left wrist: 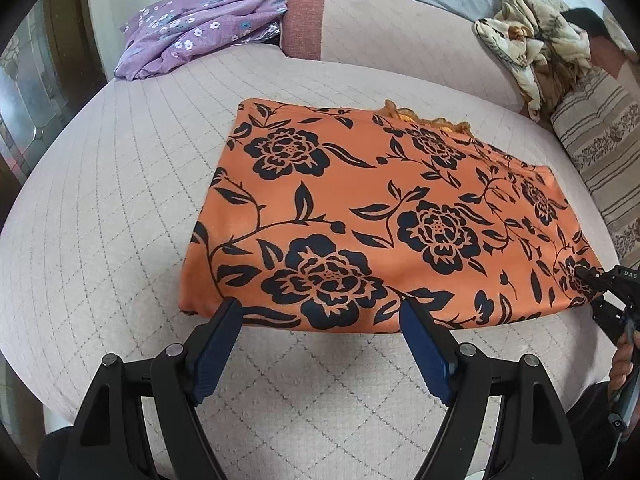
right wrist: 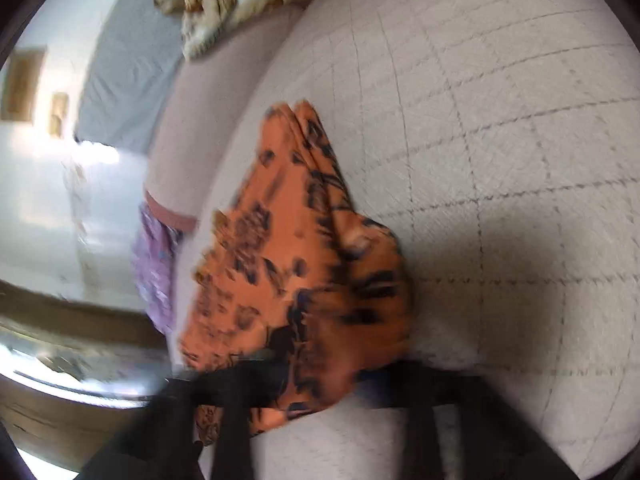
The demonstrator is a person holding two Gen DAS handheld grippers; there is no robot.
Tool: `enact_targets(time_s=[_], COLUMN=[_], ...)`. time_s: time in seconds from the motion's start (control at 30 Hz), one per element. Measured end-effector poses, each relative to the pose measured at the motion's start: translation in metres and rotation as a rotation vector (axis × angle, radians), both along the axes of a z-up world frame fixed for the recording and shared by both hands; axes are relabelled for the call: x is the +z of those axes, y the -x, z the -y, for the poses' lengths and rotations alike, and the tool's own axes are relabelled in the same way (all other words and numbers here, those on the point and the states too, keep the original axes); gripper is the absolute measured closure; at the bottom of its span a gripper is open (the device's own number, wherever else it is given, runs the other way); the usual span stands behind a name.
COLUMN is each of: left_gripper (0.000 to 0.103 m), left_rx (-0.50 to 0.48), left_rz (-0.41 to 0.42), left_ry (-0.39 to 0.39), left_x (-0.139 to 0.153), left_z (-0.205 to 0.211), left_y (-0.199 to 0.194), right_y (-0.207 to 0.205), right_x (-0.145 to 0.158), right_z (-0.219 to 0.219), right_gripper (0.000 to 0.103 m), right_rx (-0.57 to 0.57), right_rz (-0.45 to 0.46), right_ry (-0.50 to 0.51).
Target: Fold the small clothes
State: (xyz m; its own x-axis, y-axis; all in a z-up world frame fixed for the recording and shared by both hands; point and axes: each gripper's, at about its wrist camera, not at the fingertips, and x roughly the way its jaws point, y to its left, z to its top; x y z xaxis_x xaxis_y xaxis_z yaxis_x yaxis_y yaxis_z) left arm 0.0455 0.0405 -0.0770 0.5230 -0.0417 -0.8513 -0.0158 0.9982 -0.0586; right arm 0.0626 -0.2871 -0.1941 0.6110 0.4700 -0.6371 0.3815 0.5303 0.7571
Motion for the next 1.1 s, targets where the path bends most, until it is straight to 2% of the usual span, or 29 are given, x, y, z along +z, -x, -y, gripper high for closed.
enact_targets(time_s=[0.07, 0.17, 0.2, 0.27, 0.3, 0.33, 0.4, 0.43, 0.47, 0.53, 0.6, 0.73, 0.8, 0.87, 0.93, 1.0, 1.03, 1.07, 1.1], left_gripper=[0.022, 0.022, 0.022, 0.022, 0.022, 0.022, 0.022, 0.022, 0.022, 0.022, 0.022, 0.022, 0.022, 0.022, 0.021, 0.020, 0.019, 0.019, 0.018], left_rx=[-0.002, 0.009, 0.015, 0.018, 0.012, 0.011, 0.003, -0.005, -0.008, -0.019, -0.025, -0.010, 0.002, -0.003, -0.018, -0.024, -0.027, -0.029, -0.032], left_rz=[0.008, 0.038, 0.034, 0.017, 0.018, 0.026, 0.040, 0.036, 0.034, 0.040, 0.041, 0.003, -0.019, -0.008, -0.008, -0.007, -0.005, -0.002, 0.001], left_ry=[-0.013, -0.027, -0.026, -0.020, -0.028, -0.035, -0.038, -0.037, -0.040, -0.039, -0.040, -0.018, -0.013, -0.027, -0.040, -0.040, -0.040, -0.045, -0.050], left_x=[0.001, 0.005, 0.005, 0.002, 0.002, 0.002, 0.002, 0.001, 0.000, -0.003, -0.006, -0.022, -0.030, -0.033, -0.033, -0.034, -0.034, -0.035, -0.035], left_z=[0.000, 0.000, 0.000, 0.003, 0.005, 0.007, 0.011, 0.015, 0.017, 0.024, 0.029, 0.034, 0.034, 0.035, 0.038, 0.037, 0.037, 0.037, 0.037], left_y=[-0.001, -0.005, -0.009, -0.017, -0.020, -0.022, -0.027, -0.031, -0.035, -0.042, -0.048, -0.062, -0.064, -0.062, -0.062, -0.061, -0.062, -0.062, -0.062], right_y=[-0.001, 0.009, 0.009, 0.000, 0.005, 0.009, 0.015, 0.017, 0.019, 0.021, 0.011, -0.041, -0.071, -0.105, -0.128, -0.133, -0.132, -0.130, -0.127], right_x=[0.007, 0.036, 0.034, -0.001, -0.005, -0.001, 0.021, 0.029, 0.035, 0.044, 0.049, 0.048, 0.046, 0.036, 0.015, 0.010, 0.012, 0.014, 0.020], right_z=[-0.003, -0.007, -0.006, -0.002, 0.005, 0.010, 0.015, 0.018, 0.022, 0.035, 0.051, 0.053, 0.043, 0.033, 0.025, 0.025, 0.027, 0.027, 0.027], right_gripper=[0.094, 0.095, 0.095, 0.092, 0.091, 0.082, 0.048, 0.018, 0.015, 0.015, 0.015, 0.018, 0.028, 0.041, 0.050, 0.072, 0.090, 0.090, 0.090], right_rx=[0.028, 0.045, 0.060, 0.140, 0.118, 0.109, 0.115, 0.111, 0.099, 0.076, 0.057, 0.153, 0.221, 0.297, 0.351, 0.344, 0.349, 0.346, 0.339], right_rz=[0.021, 0.100, 0.089, -0.039, -0.013, 0.001, 0.037, 0.051, 0.067, 0.103, 0.133, 0.159, 0.157, 0.115, 0.017, 0.016, 0.033, 0.043, 0.058], right_ry=[0.052, 0.169, 0.185, 0.137, 0.082, 0.049, 0.132, 0.166, 0.190, 0.204, 0.170, 0.149, 0.173, 0.203, 0.231, 0.228, 0.196, 0.191, 0.227])
